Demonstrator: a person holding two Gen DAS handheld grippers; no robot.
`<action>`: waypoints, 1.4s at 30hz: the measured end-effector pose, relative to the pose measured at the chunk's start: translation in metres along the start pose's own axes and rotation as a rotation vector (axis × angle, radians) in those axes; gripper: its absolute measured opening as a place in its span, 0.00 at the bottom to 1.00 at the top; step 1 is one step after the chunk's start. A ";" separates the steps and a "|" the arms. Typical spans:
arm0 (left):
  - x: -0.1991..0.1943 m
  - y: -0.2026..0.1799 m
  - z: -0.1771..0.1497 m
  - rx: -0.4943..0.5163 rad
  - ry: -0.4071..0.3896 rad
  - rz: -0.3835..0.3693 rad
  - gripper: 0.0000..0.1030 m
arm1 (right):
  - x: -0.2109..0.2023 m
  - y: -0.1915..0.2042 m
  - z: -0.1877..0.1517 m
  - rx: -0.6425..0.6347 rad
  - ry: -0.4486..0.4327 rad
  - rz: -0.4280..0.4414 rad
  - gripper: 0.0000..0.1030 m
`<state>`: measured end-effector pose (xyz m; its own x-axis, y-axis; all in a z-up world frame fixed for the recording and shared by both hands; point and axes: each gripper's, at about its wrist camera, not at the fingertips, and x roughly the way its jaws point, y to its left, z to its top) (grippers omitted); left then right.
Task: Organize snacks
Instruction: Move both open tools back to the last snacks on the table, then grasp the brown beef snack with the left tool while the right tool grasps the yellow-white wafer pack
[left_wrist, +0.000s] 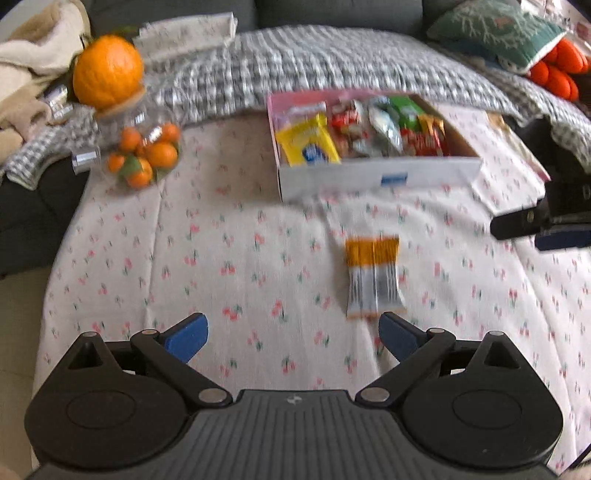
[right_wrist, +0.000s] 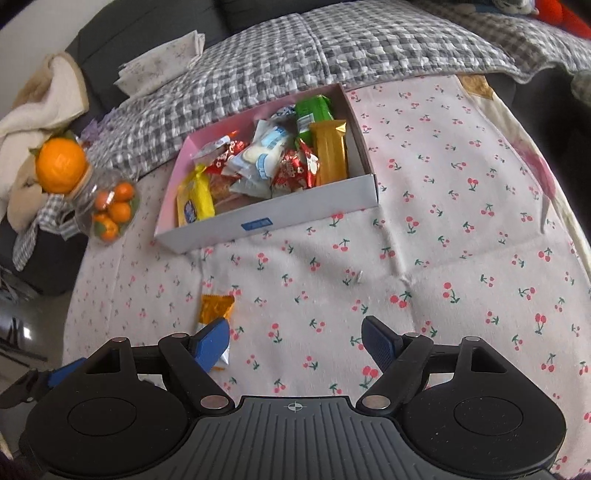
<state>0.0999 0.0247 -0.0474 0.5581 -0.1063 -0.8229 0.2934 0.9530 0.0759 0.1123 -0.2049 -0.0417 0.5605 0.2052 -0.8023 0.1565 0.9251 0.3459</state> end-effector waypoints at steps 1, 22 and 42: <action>0.000 0.001 -0.004 0.000 0.011 -0.003 0.96 | 0.001 0.001 -0.002 -0.011 0.001 -0.018 0.78; 0.001 -0.027 -0.068 0.412 0.158 -0.161 0.70 | 0.036 0.044 -0.026 -0.157 0.104 -0.068 0.79; 0.009 0.002 -0.047 0.276 0.127 -0.069 0.41 | 0.090 0.090 -0.023 -0.166 0.089 -0.057 0.80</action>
<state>0.0689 0.0395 -0.0812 0.4333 -0.1156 -0.8938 0.5365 0.8300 0.1527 0.1583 -0.0956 -0.0942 0.4791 0.1721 -0.8607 0.0453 0.9744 0.2201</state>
